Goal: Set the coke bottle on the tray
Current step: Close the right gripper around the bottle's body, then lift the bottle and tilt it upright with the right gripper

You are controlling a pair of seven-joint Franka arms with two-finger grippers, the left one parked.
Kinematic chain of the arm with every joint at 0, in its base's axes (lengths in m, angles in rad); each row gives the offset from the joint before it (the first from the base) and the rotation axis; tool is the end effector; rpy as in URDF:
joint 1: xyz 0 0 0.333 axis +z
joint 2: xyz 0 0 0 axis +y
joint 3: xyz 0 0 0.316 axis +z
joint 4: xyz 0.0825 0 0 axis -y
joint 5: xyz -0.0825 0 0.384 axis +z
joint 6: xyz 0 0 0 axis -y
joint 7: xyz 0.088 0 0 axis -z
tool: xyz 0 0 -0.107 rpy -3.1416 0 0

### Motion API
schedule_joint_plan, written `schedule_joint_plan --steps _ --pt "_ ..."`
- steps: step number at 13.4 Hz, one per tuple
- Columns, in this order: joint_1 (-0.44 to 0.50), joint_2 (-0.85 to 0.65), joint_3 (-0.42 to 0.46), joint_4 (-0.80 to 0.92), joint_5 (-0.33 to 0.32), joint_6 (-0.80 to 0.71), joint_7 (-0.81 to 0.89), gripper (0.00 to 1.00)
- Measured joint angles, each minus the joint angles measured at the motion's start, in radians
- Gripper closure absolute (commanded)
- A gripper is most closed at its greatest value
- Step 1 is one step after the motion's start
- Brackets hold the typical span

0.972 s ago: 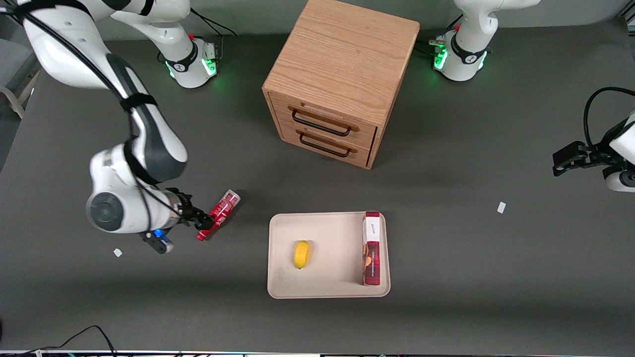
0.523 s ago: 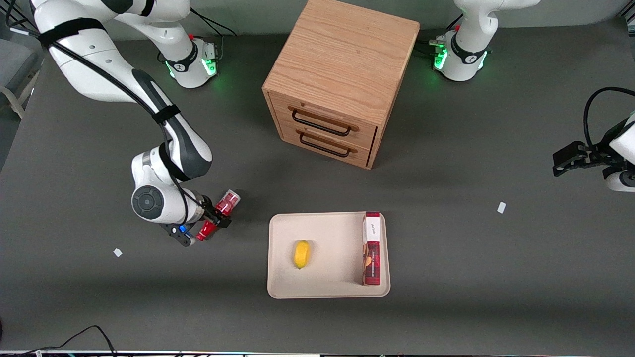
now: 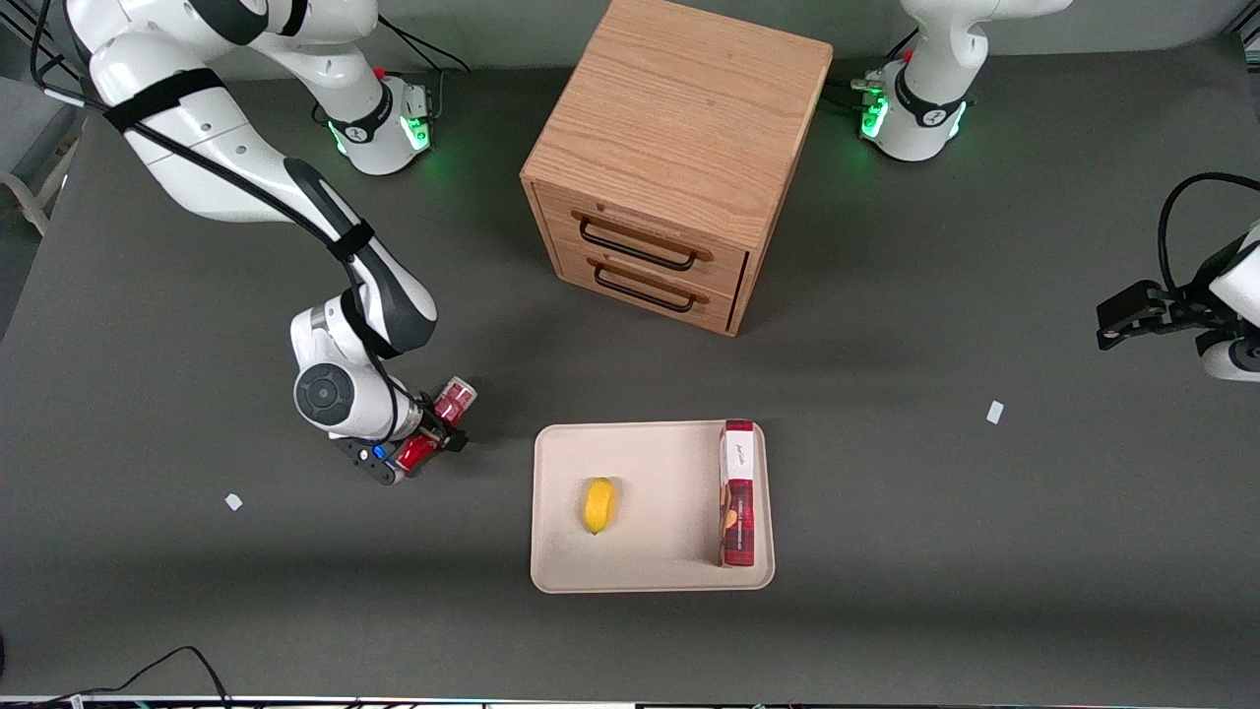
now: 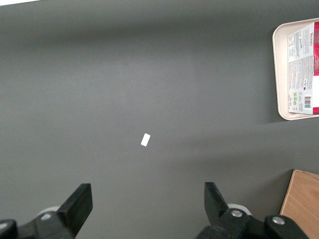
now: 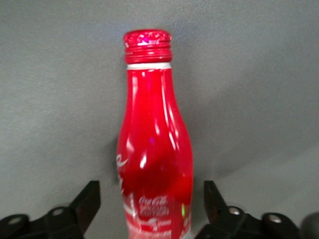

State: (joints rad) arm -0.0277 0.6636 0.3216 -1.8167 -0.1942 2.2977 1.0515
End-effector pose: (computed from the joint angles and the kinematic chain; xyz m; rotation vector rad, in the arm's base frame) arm 0.6096 0.1697 0.1760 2.9257 -1.0143 -0.2328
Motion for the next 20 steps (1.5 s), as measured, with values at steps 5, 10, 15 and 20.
schedule_joint_plan --steps 5,10,15,20 --pt "0.000 0.001 0.000 0.002 -0.013 0.001 0.000 1.00" --pt "-0.002 -0.135 0.016 0.045 -0.027 -0.112 -0.140 1.00" --pt "-0.008 -0.316 0.055 0.219 -0.026 -0.367 -0.362 1.00" --pt "0.000 -0.173 0.159 0.496 0.035 -0.419 -0.402 1.00"
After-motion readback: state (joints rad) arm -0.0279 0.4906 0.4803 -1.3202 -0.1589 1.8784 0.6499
